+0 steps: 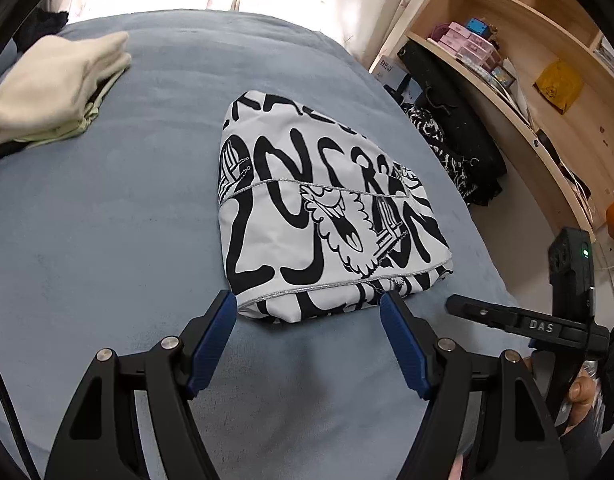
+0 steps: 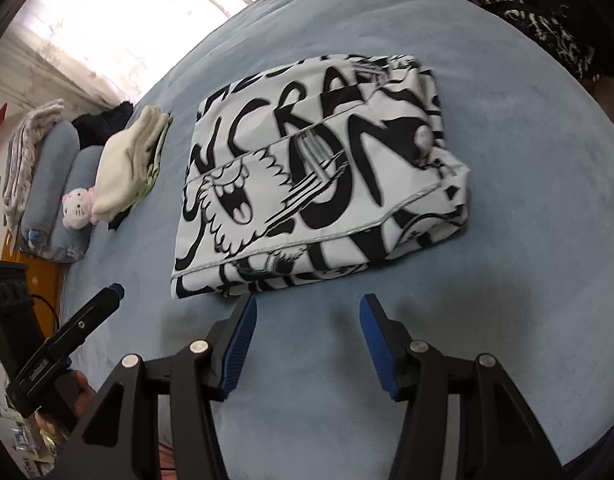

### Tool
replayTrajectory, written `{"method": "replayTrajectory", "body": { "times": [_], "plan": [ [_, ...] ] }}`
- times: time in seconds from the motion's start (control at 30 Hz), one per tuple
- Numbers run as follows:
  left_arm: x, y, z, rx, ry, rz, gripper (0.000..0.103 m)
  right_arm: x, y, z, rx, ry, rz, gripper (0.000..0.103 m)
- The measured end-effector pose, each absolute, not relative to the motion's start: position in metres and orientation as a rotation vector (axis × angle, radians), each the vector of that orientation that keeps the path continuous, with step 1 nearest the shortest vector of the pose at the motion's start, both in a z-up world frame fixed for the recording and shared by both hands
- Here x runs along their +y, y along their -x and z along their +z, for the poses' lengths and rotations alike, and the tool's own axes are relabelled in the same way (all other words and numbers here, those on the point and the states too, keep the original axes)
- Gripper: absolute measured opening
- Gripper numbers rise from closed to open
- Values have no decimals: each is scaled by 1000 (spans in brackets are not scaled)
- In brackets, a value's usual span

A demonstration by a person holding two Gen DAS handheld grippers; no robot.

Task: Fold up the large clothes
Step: 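Release the folded jacket bundle and open both grippers, then grasp the folded jacket bundle with both grippers and lift it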

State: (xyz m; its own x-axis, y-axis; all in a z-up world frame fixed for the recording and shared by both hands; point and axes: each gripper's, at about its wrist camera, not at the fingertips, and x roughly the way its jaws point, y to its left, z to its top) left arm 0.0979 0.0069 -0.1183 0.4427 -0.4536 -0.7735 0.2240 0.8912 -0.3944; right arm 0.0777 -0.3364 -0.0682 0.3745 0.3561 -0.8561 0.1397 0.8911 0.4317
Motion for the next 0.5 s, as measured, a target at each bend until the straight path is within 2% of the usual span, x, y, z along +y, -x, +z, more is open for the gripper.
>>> {"method": "replayTrajectory", "body": {
  "times": [0.13,0.17,0.27,0.5],
  "plan": [
    [5,-111,-127,1053,238,-404,73,-362,-78,-71,1164,-546,119,56],
    [5,-116,-129,1060,240,-400,73,-369,-79,-72,1160,-566,109,62],
    [5,-131,-135,1072,248,-390,73,-391,-85,-76,1149,-613,68,70],
    [0,-178,-158,1126,232,-402,73,-426,-116,-86,1097,-635,57,70]
  ]
}}
